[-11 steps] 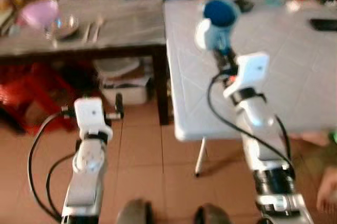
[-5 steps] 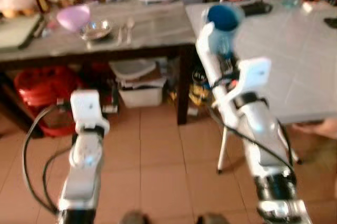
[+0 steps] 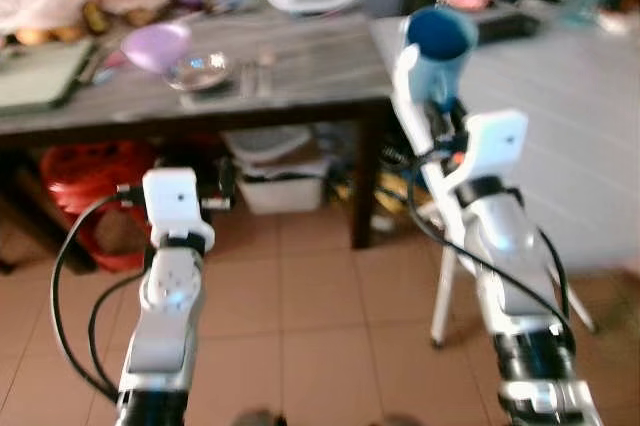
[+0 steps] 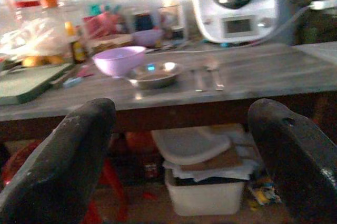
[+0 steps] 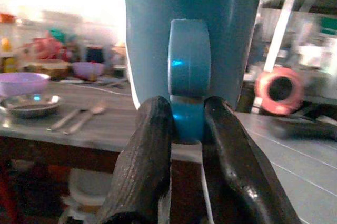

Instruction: Setting the table

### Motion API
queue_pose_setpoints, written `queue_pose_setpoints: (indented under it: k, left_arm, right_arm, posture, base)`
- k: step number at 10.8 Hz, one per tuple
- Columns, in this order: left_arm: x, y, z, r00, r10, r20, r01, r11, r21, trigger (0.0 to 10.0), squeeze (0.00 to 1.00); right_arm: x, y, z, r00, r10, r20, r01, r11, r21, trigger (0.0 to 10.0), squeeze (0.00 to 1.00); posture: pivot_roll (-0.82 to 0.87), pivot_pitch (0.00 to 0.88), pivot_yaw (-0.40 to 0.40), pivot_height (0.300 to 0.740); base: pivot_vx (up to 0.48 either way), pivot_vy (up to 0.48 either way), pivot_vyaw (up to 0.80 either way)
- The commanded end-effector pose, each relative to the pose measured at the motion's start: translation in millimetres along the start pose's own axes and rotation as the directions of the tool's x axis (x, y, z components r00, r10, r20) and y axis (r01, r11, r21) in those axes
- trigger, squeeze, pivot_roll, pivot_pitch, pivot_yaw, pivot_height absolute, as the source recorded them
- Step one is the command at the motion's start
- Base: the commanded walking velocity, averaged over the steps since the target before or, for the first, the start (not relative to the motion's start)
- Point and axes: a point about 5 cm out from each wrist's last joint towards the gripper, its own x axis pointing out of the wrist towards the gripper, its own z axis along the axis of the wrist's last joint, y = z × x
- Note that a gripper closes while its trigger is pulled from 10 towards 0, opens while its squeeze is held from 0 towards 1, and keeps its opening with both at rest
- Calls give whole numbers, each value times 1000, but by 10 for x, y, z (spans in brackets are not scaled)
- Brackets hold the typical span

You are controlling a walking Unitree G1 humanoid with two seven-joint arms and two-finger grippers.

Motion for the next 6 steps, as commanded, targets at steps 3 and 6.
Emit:
queue_pose_setpoints:
  k: [3,6]
  left_arm:
    - [9,100,-42,999,40,-18,-40,999,12,10000,0]
    - [-6,82,-41,1000,29,-6,-28,997,66,10000,0]
  right_arm:
    - [12,99,39,999,33,26,-34,999,7,10000,0]
    - [-13,88,22,999,34,17,-34,999,0,10000,0]
  posture:
    - [-9,53,55,740]
    - [-10,49,53,740]
  base:
    - [416,106,0]
    - [349,330,0]
